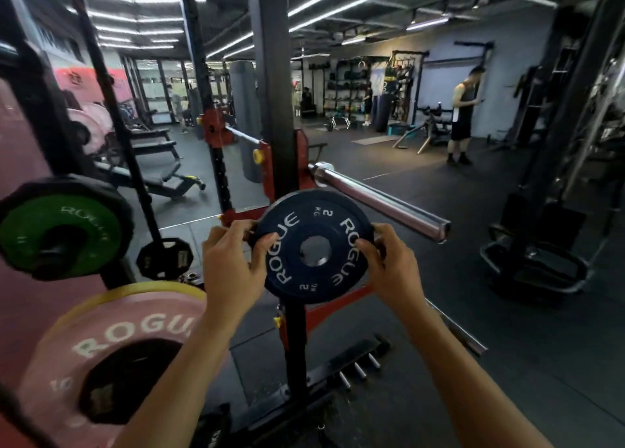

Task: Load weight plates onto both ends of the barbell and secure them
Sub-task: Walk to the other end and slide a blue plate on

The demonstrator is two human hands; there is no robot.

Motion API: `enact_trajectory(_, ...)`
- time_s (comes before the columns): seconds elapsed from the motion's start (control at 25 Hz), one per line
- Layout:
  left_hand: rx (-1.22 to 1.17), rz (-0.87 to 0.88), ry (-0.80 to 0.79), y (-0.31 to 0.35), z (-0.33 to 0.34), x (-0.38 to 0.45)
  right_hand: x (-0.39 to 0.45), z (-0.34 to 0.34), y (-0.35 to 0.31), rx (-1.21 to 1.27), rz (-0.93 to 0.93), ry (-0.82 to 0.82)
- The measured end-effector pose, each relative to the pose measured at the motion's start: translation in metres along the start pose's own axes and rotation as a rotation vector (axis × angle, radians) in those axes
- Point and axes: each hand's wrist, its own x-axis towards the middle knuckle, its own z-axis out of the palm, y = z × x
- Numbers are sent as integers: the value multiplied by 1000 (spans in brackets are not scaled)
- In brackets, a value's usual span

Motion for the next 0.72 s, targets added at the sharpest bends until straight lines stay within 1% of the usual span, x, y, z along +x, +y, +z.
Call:
enact_trajectory(0.08, -36, 30, -27, 40, 45, 4, 11, -48, 32, -51, 26, 55)
enact_trajectory(0.16, -37, 37, -67, 72, 82, 5, 19, -88, 57, -77, 54, 76)
enact_trajectory(0.28, -29, 15, -106, 104, 129, 7, 29, -130, 88, -117, 76, 92)
enact_trajectory(0.44, -61, 15, -119, 124, 165, 10, 39, -149, 119, -135, 104, 113)
enact_trajectory(0.64, -30, -14, -172, 134, 195, 9, 53, -151, 158, -143, 152, 58)
enact_trajectory(0.72, -29, 32, -135, 134, 203, 1, 57, -150, 169, -128, 138, 41)
